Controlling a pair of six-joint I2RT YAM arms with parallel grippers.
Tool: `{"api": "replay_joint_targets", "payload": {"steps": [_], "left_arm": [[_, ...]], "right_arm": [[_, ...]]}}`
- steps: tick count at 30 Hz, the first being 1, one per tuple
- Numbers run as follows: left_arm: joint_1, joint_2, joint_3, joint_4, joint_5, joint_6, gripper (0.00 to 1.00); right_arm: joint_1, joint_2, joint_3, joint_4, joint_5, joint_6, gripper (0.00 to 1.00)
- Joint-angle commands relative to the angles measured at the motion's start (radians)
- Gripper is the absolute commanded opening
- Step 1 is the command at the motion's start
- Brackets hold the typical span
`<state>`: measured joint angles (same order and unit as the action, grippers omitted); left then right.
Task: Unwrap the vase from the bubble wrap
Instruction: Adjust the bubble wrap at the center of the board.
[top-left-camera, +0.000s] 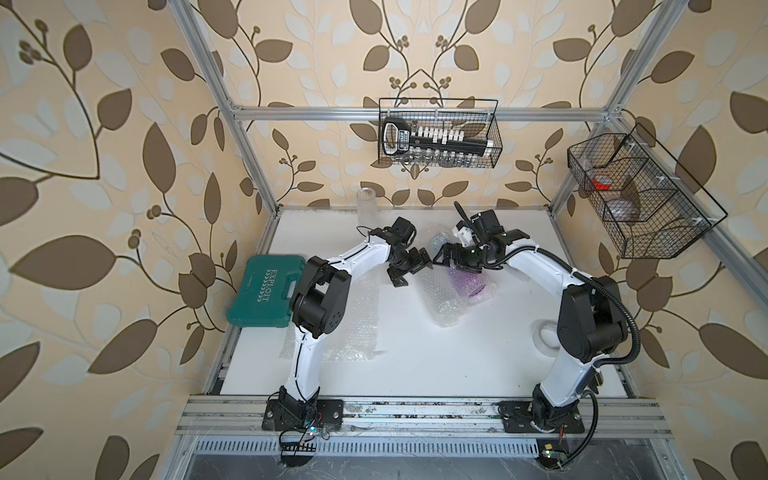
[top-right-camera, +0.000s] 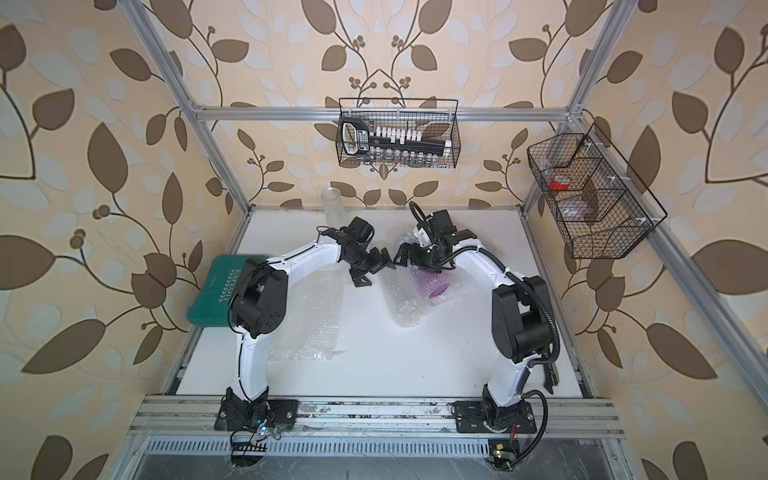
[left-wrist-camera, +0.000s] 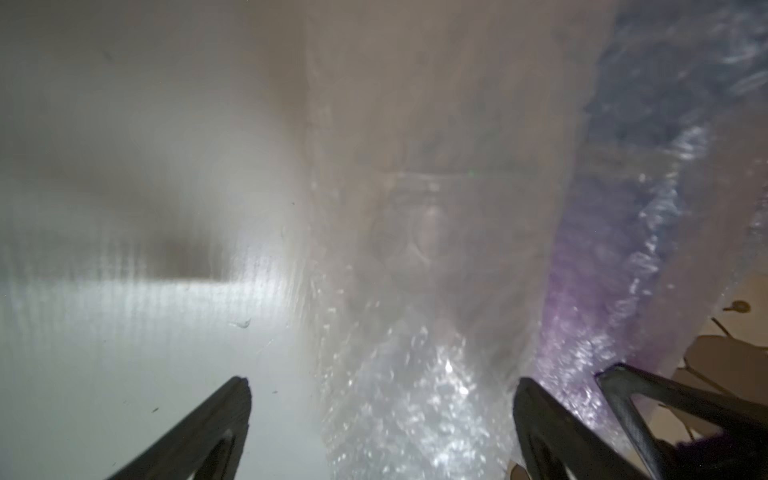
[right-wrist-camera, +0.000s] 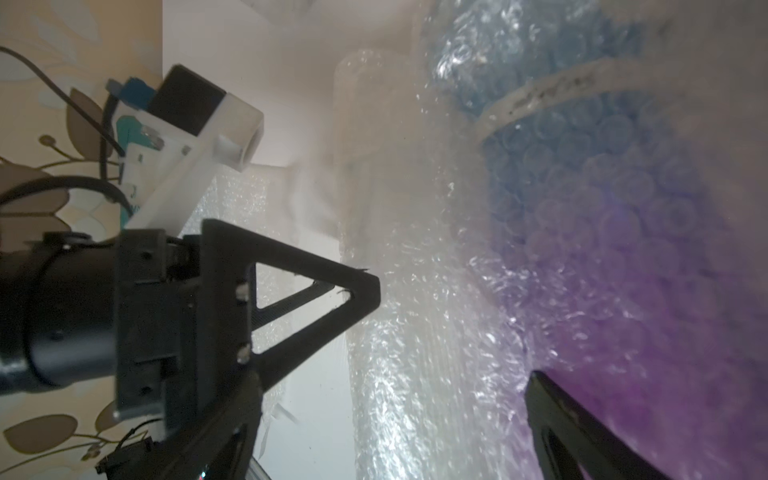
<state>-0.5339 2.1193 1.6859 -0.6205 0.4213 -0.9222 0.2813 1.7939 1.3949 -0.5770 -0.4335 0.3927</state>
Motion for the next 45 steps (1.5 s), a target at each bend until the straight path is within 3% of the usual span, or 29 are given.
{"api": "replay_joint_targets", "payload": {"steps": [1,7,13,18,21,29,38,45], "left_arm": [[-0.038,0.035,0.038,0.015,0.027,-0.040,0.93],[-0.043,0.006,-0.061,0.022,0.014,-0.045,0.71],[-0.040,-0.081,-0.213,-0.039,-0.028,0.019,0.65],[-0.040,-0.189,-0.366,-0.033,-0.036,0.031,0.64],[-0.038,-0.227,-0.407,-0.058,-0.059,0.047,0.60],[-0.036,-0.272,-0.411,-0.119,-0.076,0.117,0.54],[-0.037,-0.324,-0.446,-0.172,-0.096,0.137,0.51],[-0.037,-0.359,-0.558,-0.179,-0.120,0.156,0.49]], "right_arm": [[-0.014,0.006,-0.033,-0.027,0.053,-0.010,0.99],[-0.023,0.018,-0.007,-0.068,0.128,-0.083,0.99],[-0.048,0.013,0.039,-0.143,0.234,-0.162,0.99],[0.071,-0.029,0.112,-0.246,0.396,-0.267,0.99],[0.109,-0.060,0.099,-0.283,0.350,-0.239,0.99],[0.141,-0.170,-0.121,-0.245,0.089,-0.137,0.96],[0.192,-0.141,-0.273,-0.179,-0.005,-0.125,0.91],[0.222,-0.086,-0.250,-0.169,-0.044,-0.146,0.89]]}}
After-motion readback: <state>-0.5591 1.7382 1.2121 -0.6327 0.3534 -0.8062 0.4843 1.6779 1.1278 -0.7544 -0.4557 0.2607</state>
